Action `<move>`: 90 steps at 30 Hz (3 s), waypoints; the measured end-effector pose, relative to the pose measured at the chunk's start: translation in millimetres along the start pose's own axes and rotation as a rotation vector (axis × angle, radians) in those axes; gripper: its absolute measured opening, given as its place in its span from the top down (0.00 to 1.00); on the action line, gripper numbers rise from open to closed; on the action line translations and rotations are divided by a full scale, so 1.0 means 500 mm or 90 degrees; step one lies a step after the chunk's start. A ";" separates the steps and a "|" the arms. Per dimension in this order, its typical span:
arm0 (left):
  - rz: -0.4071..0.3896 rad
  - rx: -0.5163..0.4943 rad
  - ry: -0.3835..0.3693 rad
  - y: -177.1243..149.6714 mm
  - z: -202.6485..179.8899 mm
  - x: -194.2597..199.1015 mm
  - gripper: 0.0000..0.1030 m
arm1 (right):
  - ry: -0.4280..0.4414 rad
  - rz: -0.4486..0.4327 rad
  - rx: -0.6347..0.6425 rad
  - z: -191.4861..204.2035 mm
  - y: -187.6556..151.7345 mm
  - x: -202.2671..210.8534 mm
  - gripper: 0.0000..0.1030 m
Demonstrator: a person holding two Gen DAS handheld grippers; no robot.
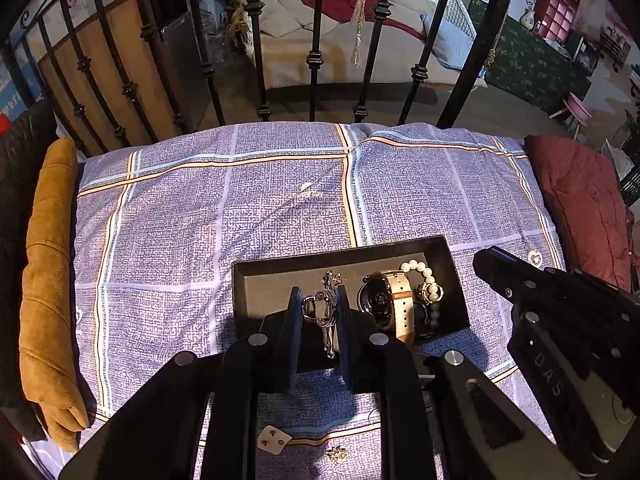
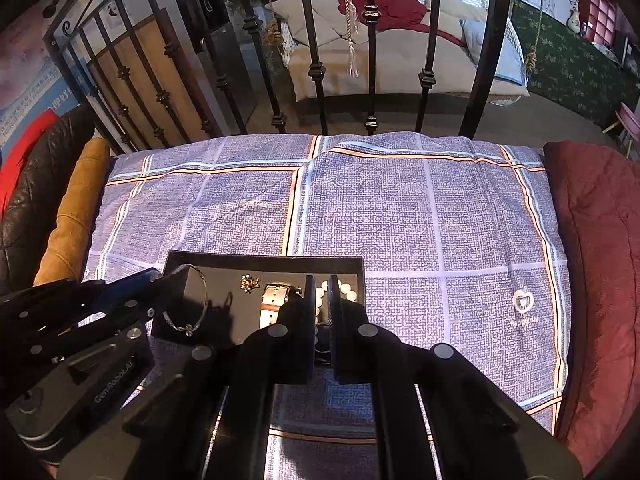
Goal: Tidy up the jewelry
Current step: 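Open both grippers over the box to release the ring and earring, then grasp a gold ring with the right gripper while the left gripper grasps the white earring card, then carry the ring and the earring card over the black box with both grippers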
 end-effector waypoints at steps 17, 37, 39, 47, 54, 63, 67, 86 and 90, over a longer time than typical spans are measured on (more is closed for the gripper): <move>-0.005 0.001 0.023 -0.001 0.009 -0.003 0.52 | 0.000 -0.004 0.004 0.004 -0.006 0.012 0.94; 0.042 0.049 0.137 -0.196 0.181 0.037 0.09 | 0.030 0.049 0.021 0.061 -0.181 0.058 0.40; 0.056 0.039 0.129 -0.221 0.174 0.026 0.11 | 0.025 0.062 0.031 0.070 -0.213 0.052 0.47; 0.092 0.012 0.077 -0.274 0.123 -0.017 0.23 | 0.016 0.104 0.037 0.066 -0.273 0.017 0.58; 0.091 0.022 0.070 -0.284 0.128 -0.014 0.22 | 0.026 0.112 0.033 0.072 -0.275 0.002 0.60; 0.106 0.036 0.046 -0.277 0.123 -0.058 0.25 | 0.023 0.148 0.051 0.097 -0.304 -0.057 0.76; 0.094 0.017 0.054 -0.281 0.118 -0.063 0.34 | 0.026 0.147 0.060 0.101 -0.310 -0.062 0.92; 0.082 0.030 0.028 -0.246 0.108 -0.015 1.00 | 0.052 0.096 0.025 0.089 -0.254 0.002 0.96; 0.061 0.025 0.025 -0.214 0.090 0.010 1.00 | 0.050 0.063 0.012 0.076 -0.207 0.035 0.96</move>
Point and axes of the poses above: each gripper's, at about its wrist camera, not at the fingertips, and x roughly against the way its jaws point, z to its left, y to its top, the point moved 9 cm from there along -x, roughly the way its jaws point, and after that the axes turned 7 degrees about -z, right-handed, at the moved point
